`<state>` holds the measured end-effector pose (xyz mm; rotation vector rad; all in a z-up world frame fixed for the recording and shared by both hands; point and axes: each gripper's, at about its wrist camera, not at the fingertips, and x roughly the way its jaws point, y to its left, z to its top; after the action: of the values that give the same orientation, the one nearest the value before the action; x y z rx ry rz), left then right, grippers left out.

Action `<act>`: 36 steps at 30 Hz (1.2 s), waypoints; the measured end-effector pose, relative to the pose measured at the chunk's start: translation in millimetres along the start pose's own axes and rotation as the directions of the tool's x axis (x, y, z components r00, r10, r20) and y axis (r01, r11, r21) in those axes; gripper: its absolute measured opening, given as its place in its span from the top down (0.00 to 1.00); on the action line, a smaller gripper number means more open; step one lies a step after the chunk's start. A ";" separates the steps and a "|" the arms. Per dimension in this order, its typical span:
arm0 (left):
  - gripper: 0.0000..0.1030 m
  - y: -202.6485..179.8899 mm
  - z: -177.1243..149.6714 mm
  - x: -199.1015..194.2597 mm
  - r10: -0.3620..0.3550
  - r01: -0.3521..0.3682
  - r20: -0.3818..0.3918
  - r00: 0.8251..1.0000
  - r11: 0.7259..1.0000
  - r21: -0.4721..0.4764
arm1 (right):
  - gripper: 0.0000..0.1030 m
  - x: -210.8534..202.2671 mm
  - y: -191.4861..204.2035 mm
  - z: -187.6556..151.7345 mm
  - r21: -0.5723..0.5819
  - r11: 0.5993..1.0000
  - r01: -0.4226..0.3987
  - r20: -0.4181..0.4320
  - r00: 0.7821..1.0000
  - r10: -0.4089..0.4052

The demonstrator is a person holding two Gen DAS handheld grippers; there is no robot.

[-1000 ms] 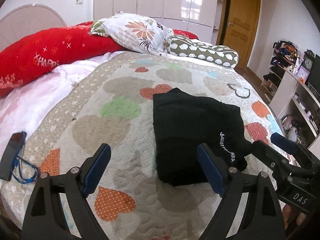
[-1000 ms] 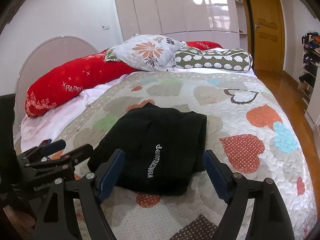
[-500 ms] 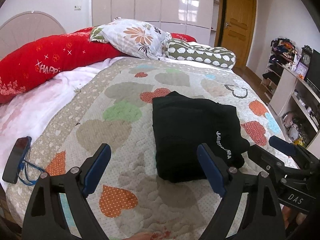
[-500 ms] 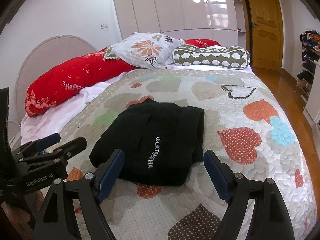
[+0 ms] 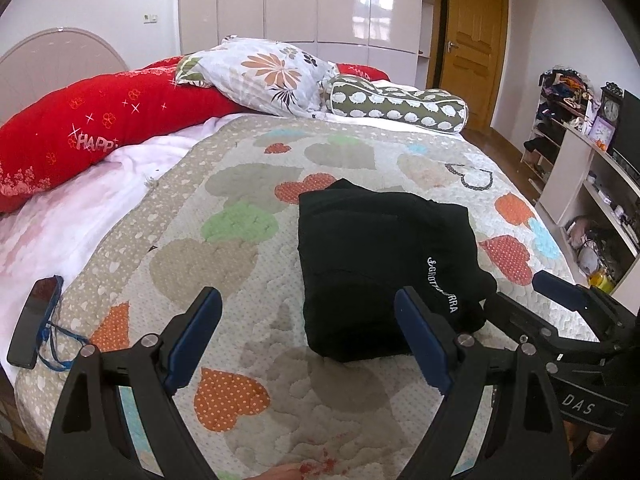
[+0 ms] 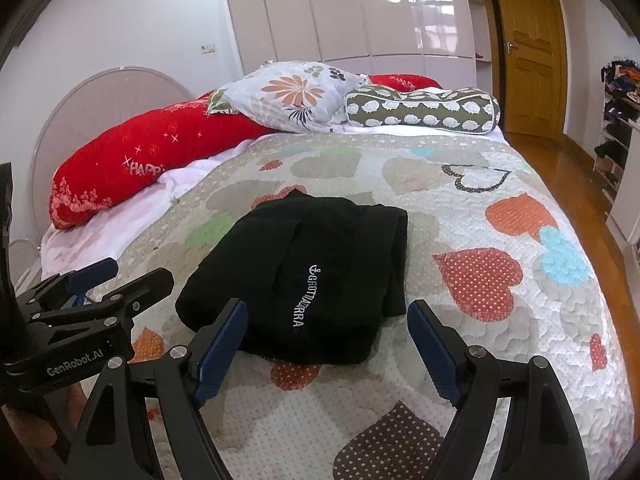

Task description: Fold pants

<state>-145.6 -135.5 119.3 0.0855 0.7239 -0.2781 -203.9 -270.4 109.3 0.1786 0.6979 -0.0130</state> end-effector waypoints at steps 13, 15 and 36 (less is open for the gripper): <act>0.14 -3.8 -0.2 1.4 -0.009 0.009 0.001 1.000 1.000 0.018 | 0.19 8.5 0.1 -1.2 0.000 1.000 -0.009 -0.025 1.000 0.009; 0.14 -4.9 -0.1 1.5 -0.010 0.010 0.000 1.000 1.000 0.022 | 0.19 9.9 -0.1 -2.2 0.002 1.000 -0.010 -0.031 0.999 0.010; 0.14 -7.3 -2.3 5.9 -0.022 0.022 -0.019 1.000 1.000 0.009 | 0.19 10.8 -8.3 -5.7 0.024 1.000 -0.003 -0.042 0.999 0.004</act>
<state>-144.9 -143.4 113.7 0.0888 0.7425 -0.3019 -199.9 -277.0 96.8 0.2033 0.7400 -0.0139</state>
